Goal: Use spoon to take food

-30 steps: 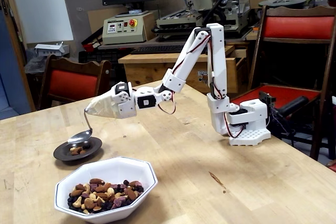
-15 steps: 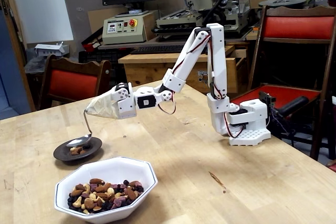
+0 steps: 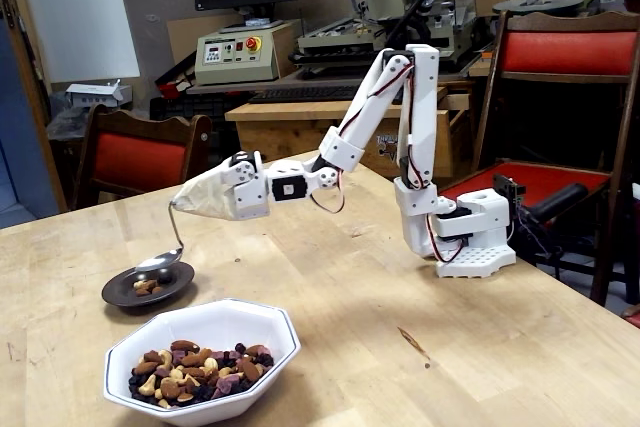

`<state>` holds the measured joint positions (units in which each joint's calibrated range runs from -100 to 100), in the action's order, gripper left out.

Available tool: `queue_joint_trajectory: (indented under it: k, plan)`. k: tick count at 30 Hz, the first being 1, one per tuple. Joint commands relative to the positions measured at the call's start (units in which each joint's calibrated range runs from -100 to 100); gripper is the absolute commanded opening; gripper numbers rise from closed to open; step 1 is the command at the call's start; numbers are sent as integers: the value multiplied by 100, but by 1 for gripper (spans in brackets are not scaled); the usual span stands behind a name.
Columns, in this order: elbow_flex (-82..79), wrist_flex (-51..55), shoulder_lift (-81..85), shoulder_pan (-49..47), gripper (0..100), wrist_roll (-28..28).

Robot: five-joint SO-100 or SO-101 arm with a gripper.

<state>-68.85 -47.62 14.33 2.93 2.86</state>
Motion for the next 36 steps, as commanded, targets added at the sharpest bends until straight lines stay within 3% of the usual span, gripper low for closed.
queue_joint_trajectory:
  k: [1,13,36]
  plan:
    - [-557,-155,1018,-34,4,-20]
    - [-1663,-68,2430,-93,4,-20]
    - [-1690,-76,2525,-886,4,-20]
